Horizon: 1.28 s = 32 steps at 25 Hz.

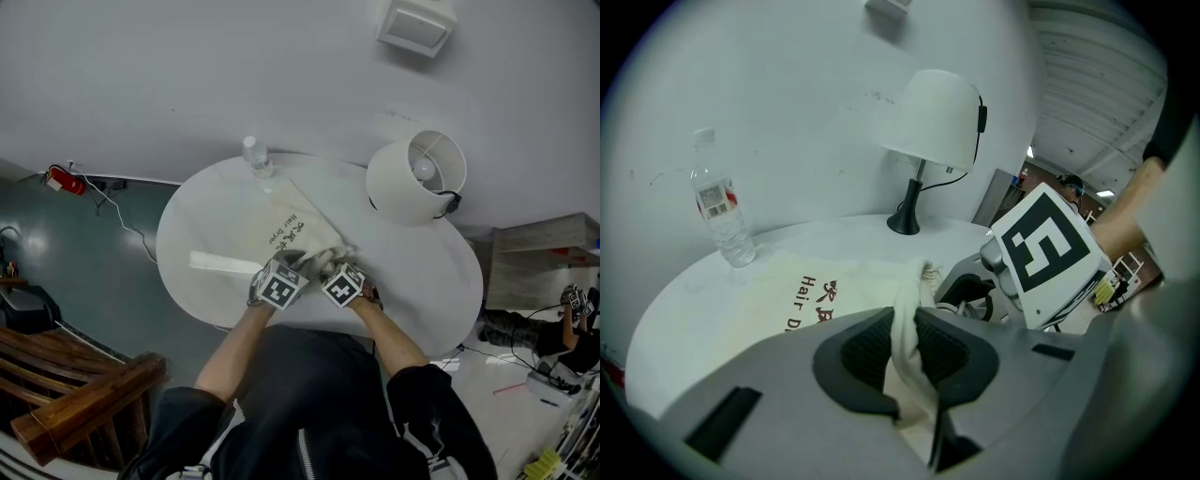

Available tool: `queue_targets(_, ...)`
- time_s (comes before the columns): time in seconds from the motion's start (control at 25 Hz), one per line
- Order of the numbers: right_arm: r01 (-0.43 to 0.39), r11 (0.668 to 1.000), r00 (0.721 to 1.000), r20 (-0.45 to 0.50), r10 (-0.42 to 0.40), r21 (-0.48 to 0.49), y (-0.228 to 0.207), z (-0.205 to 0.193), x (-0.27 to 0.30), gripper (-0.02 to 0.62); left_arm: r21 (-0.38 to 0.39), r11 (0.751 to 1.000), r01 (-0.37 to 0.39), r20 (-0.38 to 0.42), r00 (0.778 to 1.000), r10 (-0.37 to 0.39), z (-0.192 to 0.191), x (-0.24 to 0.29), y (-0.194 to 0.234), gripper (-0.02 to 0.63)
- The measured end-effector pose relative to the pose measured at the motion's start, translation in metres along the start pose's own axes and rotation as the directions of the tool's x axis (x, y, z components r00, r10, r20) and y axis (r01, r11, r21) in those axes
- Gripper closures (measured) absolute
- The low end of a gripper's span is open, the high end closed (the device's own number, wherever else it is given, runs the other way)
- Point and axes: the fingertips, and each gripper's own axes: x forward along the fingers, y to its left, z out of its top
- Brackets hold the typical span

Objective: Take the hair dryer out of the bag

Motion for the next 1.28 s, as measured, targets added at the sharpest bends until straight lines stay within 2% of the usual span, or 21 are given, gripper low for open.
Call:
queue_targets(0.96, 0.025, 0.994, 0.999, 0.031, -0.029, 0.107, -0.003, -0.058, -0.034, 0.402, 0.016, 1.0, -0.003, -0.017, 1.0, 0.003, -0.004, 0.011, -0.005, 0.551)
queue_targets(1.28, 0.035, 0.986, 0.996, 0.077, -0.048, 0.166, -0.006, -0.075, -0.049, 0.403, 0.026, 1.0, -0.013, 0.026, 1.0, 0.012, 0.0, 0.004, -0.012, 0.517)
